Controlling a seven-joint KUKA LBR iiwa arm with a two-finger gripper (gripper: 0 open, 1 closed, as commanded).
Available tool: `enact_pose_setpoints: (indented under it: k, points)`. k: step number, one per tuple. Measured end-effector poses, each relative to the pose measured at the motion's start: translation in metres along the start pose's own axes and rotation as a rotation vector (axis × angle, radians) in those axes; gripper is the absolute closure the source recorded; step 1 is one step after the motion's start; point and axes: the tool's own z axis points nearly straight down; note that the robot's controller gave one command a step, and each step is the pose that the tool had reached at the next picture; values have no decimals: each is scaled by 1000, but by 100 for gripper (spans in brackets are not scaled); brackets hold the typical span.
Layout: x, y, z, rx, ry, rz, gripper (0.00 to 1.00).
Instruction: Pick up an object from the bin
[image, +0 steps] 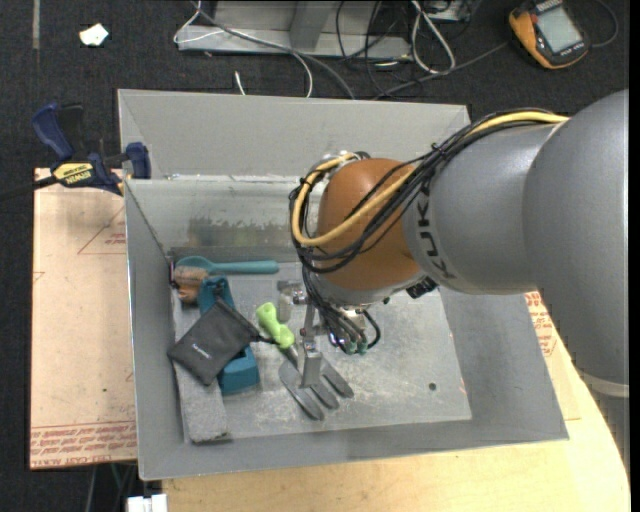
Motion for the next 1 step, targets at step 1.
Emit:
enact_pose_setpoints:
  k: [1]
  points:
    - [-5, -6, 24, -1, -2, 168, 0]
